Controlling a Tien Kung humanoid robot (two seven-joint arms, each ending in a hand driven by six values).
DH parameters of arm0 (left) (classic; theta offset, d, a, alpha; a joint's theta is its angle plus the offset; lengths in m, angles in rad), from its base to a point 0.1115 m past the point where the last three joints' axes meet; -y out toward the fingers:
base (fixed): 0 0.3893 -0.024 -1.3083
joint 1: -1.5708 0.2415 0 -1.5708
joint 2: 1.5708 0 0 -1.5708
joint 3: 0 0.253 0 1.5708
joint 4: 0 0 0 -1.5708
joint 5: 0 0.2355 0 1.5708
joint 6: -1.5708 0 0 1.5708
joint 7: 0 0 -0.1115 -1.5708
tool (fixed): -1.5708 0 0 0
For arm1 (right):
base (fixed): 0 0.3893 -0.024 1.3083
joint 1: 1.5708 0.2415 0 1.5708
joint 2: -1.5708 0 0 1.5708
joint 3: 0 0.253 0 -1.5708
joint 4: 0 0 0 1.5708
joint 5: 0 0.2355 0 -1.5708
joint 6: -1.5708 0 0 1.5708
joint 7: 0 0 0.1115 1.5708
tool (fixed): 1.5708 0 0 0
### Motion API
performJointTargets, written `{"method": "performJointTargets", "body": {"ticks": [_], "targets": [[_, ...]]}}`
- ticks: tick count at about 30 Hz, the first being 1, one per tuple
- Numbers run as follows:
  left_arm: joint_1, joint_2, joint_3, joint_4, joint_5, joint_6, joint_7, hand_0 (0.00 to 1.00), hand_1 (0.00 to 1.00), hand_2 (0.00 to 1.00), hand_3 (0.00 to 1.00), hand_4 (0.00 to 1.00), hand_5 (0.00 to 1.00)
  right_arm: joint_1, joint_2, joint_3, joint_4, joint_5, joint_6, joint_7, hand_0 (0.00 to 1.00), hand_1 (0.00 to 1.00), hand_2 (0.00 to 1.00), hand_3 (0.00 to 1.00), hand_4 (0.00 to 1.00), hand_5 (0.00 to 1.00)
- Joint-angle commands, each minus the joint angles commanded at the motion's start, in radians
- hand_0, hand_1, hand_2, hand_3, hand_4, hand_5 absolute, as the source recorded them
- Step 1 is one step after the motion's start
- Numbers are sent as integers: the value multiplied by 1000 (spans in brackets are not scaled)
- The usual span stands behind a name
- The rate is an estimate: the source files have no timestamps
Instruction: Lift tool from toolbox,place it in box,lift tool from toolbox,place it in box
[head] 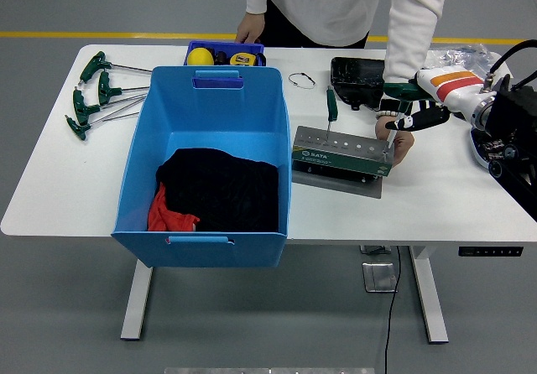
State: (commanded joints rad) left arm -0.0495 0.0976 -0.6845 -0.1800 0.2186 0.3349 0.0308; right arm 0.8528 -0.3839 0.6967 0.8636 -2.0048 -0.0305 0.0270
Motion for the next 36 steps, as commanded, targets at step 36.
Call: {"method": "performJointTargets", "body": {"ticks": [36], "targets": [[-3,0,3,0,2,-2,3,510,475,526,757,826,766,21,63,-45,-72,32,-88,-136,2,2,42,66,998,848]]}}
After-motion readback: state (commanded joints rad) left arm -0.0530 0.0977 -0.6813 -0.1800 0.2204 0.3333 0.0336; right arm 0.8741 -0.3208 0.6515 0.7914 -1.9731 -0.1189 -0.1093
